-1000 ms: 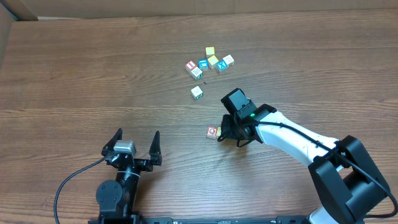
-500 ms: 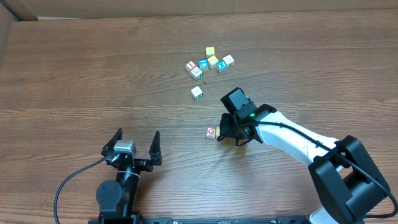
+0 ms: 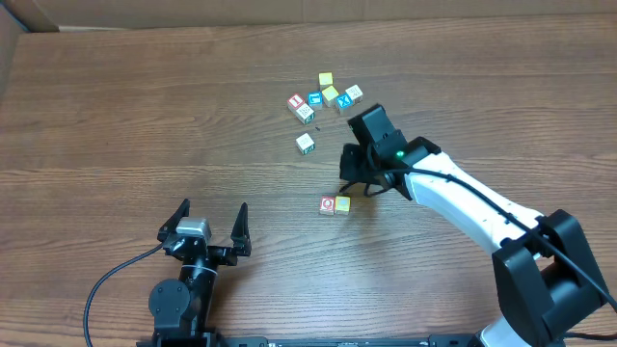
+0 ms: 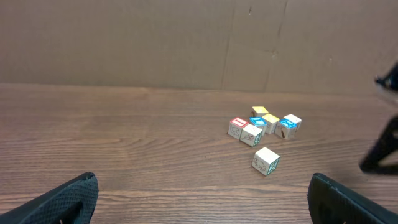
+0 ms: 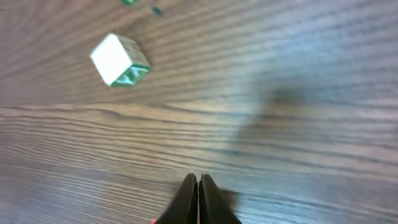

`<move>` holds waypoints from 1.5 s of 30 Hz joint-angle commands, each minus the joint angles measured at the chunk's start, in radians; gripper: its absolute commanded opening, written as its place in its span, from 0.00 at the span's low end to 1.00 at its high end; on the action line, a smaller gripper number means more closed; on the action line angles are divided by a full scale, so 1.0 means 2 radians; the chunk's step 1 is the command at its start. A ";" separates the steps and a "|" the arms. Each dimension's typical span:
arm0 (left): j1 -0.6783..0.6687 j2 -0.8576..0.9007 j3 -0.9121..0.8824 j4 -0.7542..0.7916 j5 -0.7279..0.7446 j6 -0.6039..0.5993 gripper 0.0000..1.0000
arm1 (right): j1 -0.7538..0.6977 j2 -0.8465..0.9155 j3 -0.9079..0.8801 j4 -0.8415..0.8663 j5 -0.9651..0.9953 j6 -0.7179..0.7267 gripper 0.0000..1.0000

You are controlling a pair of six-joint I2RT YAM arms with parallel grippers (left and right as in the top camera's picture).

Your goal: Flip 3 blocks

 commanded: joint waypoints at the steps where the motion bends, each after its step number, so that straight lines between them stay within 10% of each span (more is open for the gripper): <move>1: -0.004 -0.004 -0.002 -0.001 0.001 0.011 1.00 | 0.008 0.004 0.004 0.000 0.004 -0.009 0.05; 45: -0.004 -0.004 -0.002 -0.001 0.001 0.011 1.00 | 0.051 0.043 -0.004 -0.044 0.007 -0.007 0.08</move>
